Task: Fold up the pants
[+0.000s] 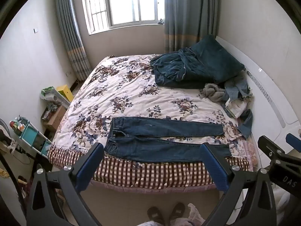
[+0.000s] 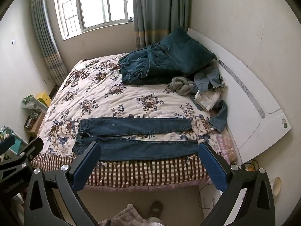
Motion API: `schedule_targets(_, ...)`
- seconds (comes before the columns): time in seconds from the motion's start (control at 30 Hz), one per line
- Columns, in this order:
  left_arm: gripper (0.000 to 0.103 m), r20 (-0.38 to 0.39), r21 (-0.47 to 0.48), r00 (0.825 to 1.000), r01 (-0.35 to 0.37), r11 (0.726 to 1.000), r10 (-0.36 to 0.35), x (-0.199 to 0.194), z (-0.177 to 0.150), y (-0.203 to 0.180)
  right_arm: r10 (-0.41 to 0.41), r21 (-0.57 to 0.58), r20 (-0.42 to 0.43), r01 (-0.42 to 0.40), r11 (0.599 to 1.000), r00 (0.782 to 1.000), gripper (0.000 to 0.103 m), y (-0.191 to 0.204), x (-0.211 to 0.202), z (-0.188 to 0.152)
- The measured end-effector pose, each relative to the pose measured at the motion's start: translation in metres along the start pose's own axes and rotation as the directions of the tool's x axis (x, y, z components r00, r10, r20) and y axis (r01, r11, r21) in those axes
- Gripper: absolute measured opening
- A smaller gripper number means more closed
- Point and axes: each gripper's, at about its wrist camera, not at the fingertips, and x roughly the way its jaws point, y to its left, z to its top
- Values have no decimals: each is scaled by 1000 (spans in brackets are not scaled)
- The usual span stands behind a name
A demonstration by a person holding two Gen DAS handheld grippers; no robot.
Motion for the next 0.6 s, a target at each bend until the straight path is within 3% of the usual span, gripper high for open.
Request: schedule_targets(0.6, 103, 12, 4, 1000, -6, 1000, 6, 0, 0, 0, 3, 3, -5, -3, 1000, 1000, 103, 0, -1, -1)
